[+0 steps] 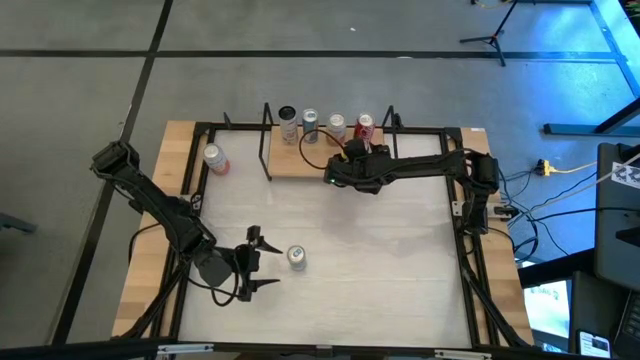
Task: Place canned beverage on shelf
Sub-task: Put the red soda can align with the other red soda can on the shelf
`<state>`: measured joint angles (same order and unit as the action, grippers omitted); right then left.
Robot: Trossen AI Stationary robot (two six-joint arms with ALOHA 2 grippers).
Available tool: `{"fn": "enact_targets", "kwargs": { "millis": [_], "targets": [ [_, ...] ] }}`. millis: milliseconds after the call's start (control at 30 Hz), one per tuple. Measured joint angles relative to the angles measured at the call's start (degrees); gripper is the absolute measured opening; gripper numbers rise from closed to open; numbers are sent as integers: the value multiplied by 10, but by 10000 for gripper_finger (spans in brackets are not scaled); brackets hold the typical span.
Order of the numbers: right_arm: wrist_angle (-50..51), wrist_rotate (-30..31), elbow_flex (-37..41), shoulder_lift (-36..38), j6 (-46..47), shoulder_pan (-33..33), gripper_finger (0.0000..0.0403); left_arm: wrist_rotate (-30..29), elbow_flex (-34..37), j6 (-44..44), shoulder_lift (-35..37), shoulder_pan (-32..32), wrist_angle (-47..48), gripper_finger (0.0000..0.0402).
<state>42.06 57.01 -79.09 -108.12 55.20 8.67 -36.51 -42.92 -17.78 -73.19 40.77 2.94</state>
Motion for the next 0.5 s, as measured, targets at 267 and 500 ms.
{"fn": "enact_targets", "kwargs": {
  "millis": [267, 500],
  "targets": [
    [-1, 9, 0, 0, -2, 0, 390, 0, 0, 0, 0, 0, 0, 325],
    [3, 23, -34, 0, -38, 0, 390, 0, 0, 0, 0, 0, 0, 325]
  ]
}}
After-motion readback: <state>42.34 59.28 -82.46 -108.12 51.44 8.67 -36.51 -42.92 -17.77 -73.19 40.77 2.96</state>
